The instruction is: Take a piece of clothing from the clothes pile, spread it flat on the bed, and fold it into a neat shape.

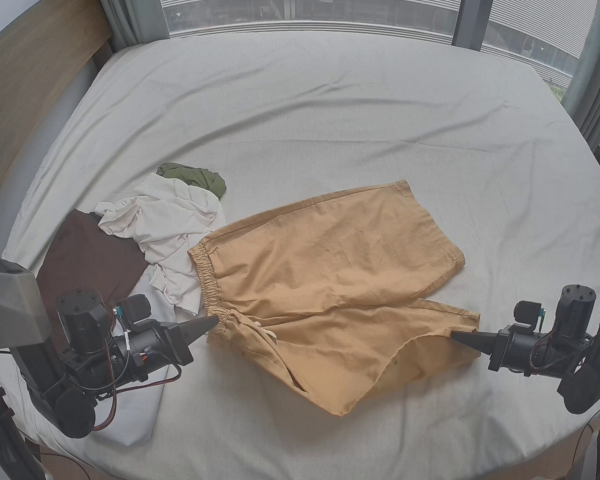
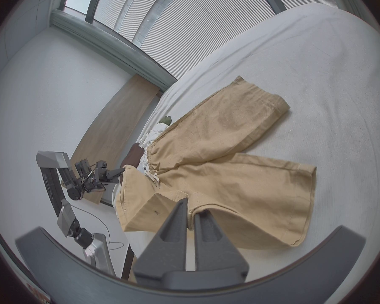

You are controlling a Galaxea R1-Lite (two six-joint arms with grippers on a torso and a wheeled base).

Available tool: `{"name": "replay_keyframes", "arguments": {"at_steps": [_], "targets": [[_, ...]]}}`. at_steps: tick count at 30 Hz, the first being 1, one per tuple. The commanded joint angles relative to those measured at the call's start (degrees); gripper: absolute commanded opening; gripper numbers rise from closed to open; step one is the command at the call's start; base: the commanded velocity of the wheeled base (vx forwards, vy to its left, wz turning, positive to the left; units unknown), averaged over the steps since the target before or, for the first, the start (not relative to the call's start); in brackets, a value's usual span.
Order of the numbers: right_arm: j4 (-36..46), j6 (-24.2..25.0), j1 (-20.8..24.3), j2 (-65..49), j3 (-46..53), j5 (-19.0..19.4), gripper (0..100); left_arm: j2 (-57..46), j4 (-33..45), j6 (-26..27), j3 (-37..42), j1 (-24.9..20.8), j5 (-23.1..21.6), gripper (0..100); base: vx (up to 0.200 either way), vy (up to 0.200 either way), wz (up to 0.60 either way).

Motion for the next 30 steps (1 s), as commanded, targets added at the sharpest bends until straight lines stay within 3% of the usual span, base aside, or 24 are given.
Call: {"name": "replay_keyframes", "arguments": {"at_steps": [1, 11, 30], "targets": [[-0.03, 1.97, -0.36, -2.03, -2.21, -0.17, 0, -0.61, -0.08, -0.12, -1.12, 0.14, 0.78, 0, 0.000, 0.000, 0.00], [-0.12, 6.54, -0.89, -5.29, -6.43, -0.26, 0, -1.93, -0.08, -3.02, -4.81, 0.14, 3.77, 0, 0.000, 0.000, 0.00], [-0.03, 8.21, -1.33, -6.60, -11.26, -4.04, 0, -2.10, -0.08, -3.46, -5.77, 0.14, 4.64, 0, 0.000, 0.000, 0.00]]}}
